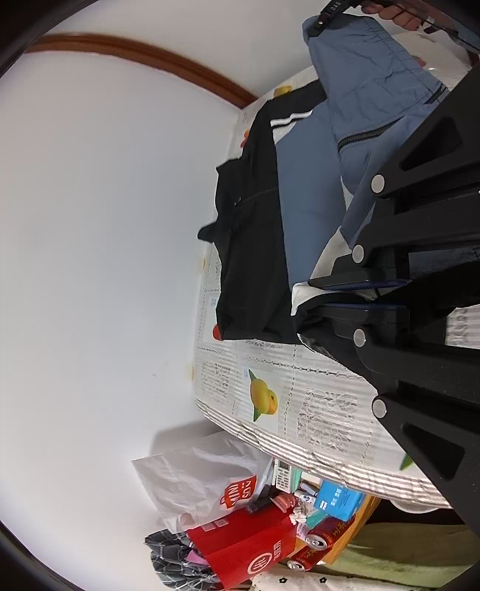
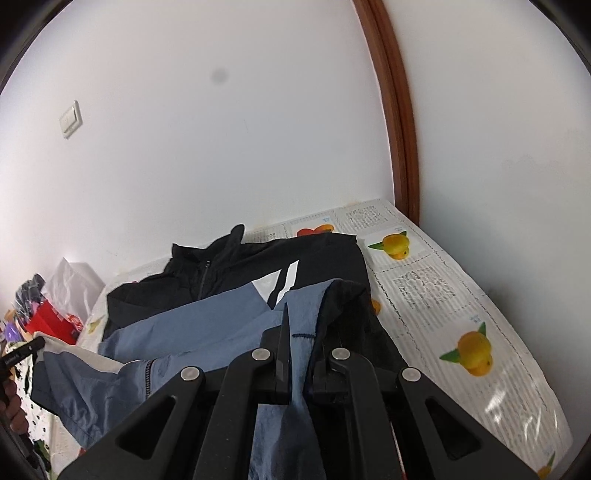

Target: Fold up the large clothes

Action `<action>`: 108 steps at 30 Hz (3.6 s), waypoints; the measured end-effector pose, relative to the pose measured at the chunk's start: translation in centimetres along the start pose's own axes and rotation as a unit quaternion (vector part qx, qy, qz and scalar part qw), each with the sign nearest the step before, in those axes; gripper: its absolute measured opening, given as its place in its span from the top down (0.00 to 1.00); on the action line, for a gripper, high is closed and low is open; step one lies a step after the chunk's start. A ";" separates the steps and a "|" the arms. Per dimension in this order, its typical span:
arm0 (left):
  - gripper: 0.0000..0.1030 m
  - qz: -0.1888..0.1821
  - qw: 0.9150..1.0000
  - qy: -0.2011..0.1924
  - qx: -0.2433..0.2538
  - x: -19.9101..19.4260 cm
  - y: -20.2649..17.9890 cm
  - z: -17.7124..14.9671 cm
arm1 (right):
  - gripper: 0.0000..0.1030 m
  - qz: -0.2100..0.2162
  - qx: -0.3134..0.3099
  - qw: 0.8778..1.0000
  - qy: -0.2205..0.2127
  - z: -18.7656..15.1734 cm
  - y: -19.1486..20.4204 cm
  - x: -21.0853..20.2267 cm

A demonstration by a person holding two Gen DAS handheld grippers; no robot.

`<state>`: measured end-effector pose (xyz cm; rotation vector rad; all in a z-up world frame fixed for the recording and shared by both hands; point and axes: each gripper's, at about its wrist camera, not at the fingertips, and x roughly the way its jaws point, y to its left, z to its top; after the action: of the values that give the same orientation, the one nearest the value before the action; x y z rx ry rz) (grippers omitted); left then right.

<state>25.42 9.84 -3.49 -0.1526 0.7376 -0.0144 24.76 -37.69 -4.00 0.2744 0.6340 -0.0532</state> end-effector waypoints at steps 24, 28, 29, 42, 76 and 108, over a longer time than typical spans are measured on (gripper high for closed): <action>0.74 0.041 0.994 0.101 -0.028 9.7 1.9 -1.1 | 0.82 -0.062 -0.008 0.994 0.090 -1.8 -2.8 11.2; 0.60 0.018 0.995 0.098 -0.029 8.4 2.0 -1.3 | 0.77 -0.056 -0.029 0.994 0.091 -1.7 -2.5 9.0; 0.56 0.012 0.995 0.096 -0.028 7.9 2.0 -1.3 | 0.75 -0.056 -0.034 0.994 0.088 -1.7 -2.5 8.3; 0.43 0.030 0.995 0.086 -0.037 4.4 5.9 -3.8 | 0.62 -0.081 -0.003 0.991 0.110 -5.0 -7.5 4.1; 0.94 0.036 0.992 0.116 -0.036 1.3 7.2 -12.2 | 0.95 -0.069 -0.030 0.983 0.167 -8.7 -6.2 3.8; 0.55 -0.013 0.992 0.096 -0.075 2.6 10.1 -11.1 | 0.77 -0.110 -0.018 0.981 0.158 -8.5 -6.5 1.0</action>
<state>19.49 18.17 -14.72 -0.3072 0.9300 0.0016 19.80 -41.64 -12.73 0.1765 0.9786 -0.2136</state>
